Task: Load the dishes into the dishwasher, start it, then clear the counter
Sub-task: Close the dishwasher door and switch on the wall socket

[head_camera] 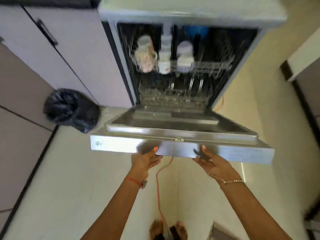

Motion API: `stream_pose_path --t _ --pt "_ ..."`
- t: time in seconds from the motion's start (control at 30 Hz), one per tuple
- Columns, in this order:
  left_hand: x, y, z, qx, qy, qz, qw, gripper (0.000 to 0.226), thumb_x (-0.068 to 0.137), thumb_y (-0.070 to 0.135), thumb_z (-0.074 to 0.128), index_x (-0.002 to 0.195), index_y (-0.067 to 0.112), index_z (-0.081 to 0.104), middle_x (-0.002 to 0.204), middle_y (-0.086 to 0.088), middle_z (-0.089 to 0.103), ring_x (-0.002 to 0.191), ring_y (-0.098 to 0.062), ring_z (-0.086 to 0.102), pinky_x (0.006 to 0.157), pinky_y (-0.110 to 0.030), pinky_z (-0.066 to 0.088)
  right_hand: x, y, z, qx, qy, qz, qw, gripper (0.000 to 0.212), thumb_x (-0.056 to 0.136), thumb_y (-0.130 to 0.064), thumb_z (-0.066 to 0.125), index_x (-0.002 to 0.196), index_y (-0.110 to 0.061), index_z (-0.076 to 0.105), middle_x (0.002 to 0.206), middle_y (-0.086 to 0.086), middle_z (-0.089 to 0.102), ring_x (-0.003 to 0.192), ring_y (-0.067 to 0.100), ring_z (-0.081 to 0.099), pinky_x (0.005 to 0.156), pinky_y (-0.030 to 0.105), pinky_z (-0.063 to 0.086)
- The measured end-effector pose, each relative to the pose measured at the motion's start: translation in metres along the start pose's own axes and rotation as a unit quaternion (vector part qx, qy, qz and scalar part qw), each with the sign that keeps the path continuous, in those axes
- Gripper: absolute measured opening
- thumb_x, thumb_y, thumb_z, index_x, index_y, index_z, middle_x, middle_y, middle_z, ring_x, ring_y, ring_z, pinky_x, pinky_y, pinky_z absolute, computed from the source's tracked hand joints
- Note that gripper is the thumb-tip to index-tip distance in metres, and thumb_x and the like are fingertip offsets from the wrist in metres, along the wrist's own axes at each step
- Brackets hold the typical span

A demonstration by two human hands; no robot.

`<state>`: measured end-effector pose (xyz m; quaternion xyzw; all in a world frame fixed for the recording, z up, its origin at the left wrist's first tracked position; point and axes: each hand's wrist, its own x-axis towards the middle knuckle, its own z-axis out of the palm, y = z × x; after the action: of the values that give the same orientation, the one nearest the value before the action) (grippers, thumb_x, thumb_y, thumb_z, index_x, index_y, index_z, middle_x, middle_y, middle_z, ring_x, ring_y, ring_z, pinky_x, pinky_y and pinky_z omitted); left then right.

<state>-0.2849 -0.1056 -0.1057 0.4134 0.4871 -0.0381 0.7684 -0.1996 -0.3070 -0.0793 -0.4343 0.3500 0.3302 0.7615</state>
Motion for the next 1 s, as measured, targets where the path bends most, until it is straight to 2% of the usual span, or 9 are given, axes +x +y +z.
stream_pose_path --t 0.13,0.27,0.43,0.6,0.7,0.77,0.83,0.9,1.0 --pt "-0.005 0.096 0.05 0.024 -0.029 0.05 0.998 0.029 0.082 0.002 0.066 0.103 -0.015 0.058 0.062 -0.014 0.069 0.054 -0.021 0.068 0.048 -0.025 0.056 -0.006 -0.077 0.063 -0.05 0.033 -0.044 0.997 0.019 0.083 -0.005 0.063 0.096 0.005 0.054 0.119 0.024 0.057 0.095 0.035 0.061 0.064 0.04 0.059" --pt "0.005 0.163 0.082 0.018 -0.057 0.04 0.997 0.032 0.083 -0.002 0.063 0.11 -0.015 0.054 0.081 -0.024 0.067 0.058 -0.026 0.069 0.05 -0.028 0.057 -0.006 -0.125 0.11 -0.086 0.06 -0.091 0.99 0.012 0.085 -0.001 0.061 0.086 0.001 0.049 0.121 0.027 0.053 0.1 0.041 0.057 0.089 0.053 0.048" --pt "0.023 0.231 0.12 -0.004 -0.072 0.027 0.997 0.007 0.088 -0.005 0.054 0.089 -0.012 0.056 0.096 -0.029 0.062 0.056 -0.027 0.069 0.049 -0.03 0.057 0.015 -0.19 0.151 -0.118 0.008 -0.087 0.989 0.011 0.091 -0.002 0.053 0.082 0.004 0.052 0.108 0.024 0.056 0.088 0.038 0.06 0.059 0.046 0.056" --pt "0.045 0.3 0.164 -0.003 -0.064 0.06 0.996 0.01 0.092 -0.004 0.048 0.089 -0.008 0.057 0.1 -0.029 0.062 0.069 -0.028 0.071 0.057 -0.03 0.059 0.042 -0.242 0.197 -0.26 0.026 -0.182 0.948 0.024 0.096 -0.017 0.049 0.085 0.004 0.053 0.074 0.022 0.058 0.055 0.03 0.061 0.053 0.04 0.057" --pt "0.061 0.333 0.194 0.006 -0.028 0.065 0.997 0.013 0.094 -0.006 0.044 0.087 -0.008 0.054 0.104 -0.031 0.059 0.09 -0.037 0.066 0.054 -0.031 0.057 0.058 -0.266 0.214 -0.471 0.039 -0.328 0.818 0.031 0.094 -0.025 0.053 0.074 -0.001 0.057 0.063 0.019 0.058 0.052 0.027 0.056 0.058 0.046 0.056" --pt "0.069 0.347 0.207 0.006 -0.009 0.073 0.997 0.013 0.093 -0.007 0.044 0.085 -0.008 0.054 0.102 -0.031 0.059 0.078 -0.035 0.068 0.056 -0.033 0.057 0.06 -0.282 0.224 -0.583 0.035 -0.48 0.655 0.025 0.085 -0.026 0.065 0.073 -0.006 0.058 0.067 0.012 0.059 0.063 0.024 0.054 0.063 0.039 0.051" --pt "0.073 0.355 0.214 -0.013 -0.001 0.076 0.997 0.012 0.093 -0.009 0.044 0.085 -0.009 0.053 0.098 -0.031 0.058 0.054 -0.029 0.067 0.06 -0.036 0.057 0.061 -0.297 0.241 -0.632 0.01 -0.609 0.48 0.033 0.072 -0.024 0.077 0.096 -0.007 0.061 0.094 0.01 0.061 0.091 0.024 0.051 0.078 0.035 0.048" --pt "0.071 0.355 0.215 -0.04 -0.023 0.067 0.997 0.014 0.093 -0.011 0.041 0.085 -0.009 0.053 0.094 -0.03 0.058 0.05 -0.028 0.067 0.06 -0.037 0.056 0.072 -0.313 0.257 -0.701 -0.022 -0.616 0.357 0.074 0.061 -0.032 0.083 0.125 -0.009 0.052 0.129 0.013 0.05 0.123 0.03 0.039 0.103 0.042 0.04" --pt "0.061 0.349 0.211 0.004 -0.054 0.083 0.995 0.015 0.088 -0.016 0.044 0.082 -0.01 0.056 0.075 -0.019 0.064 0.056 -0.023 0.068 0.06 -0.031 0.058 0.094 -0.332 0.273 -0.793 -0.054 -0.544 0.267 0.11 0.059 -0.052 0.078 0.147 -0.015 0.023 0.156 0.012 0.012 0.144 0.031 0.009 0.117 0.043 0.008"
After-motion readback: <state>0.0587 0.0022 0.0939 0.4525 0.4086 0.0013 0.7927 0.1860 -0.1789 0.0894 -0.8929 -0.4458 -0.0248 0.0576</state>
